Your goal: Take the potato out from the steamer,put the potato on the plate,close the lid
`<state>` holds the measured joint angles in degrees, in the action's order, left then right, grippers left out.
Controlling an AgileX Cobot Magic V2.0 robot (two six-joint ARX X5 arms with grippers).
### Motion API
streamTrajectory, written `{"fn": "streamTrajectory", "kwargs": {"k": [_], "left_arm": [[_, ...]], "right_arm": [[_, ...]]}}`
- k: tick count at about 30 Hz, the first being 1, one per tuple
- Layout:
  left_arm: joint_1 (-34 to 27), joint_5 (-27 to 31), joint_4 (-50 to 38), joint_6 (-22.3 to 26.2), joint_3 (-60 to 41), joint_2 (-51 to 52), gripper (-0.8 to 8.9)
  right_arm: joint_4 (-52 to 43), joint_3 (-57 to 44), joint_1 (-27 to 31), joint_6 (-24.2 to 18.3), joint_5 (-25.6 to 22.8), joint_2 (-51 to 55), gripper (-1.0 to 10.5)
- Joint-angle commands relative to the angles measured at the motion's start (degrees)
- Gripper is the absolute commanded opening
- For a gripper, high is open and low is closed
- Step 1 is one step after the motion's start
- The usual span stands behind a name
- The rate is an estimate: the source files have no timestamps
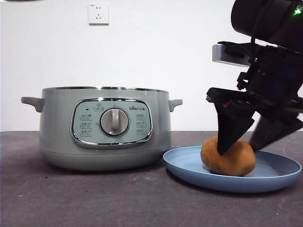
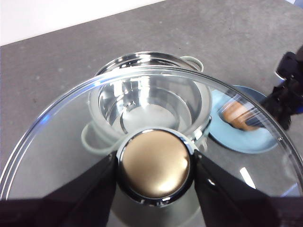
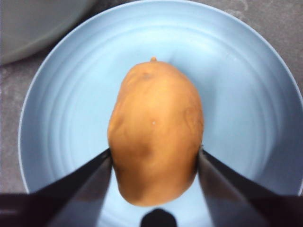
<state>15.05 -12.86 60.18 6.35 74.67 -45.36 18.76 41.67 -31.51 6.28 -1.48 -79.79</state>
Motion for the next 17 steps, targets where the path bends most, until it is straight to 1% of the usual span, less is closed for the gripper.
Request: {"fn": "streamTrajectory", "kwargs": {"k": [1,8,17], "left_arm": [[0.0,-2.6,-5.5,0.8,0.5,-1.7,-0.08],[1.1,-4.0,-12.3,0.8,0.5,-10.4,-0.09],[5.2,-3.6,-23.6,1.0,0.5,-22.4,-0.09]], "right_arm": [[1.5,-0.7,0.0,0.8,0.0,0.5,5.7],[1.8,-0.5,0.0,0.8,-0.2,7.1,5.7],[9.1,-0.3,0.0,0.8,-0.3,22.9,5.7]]}}
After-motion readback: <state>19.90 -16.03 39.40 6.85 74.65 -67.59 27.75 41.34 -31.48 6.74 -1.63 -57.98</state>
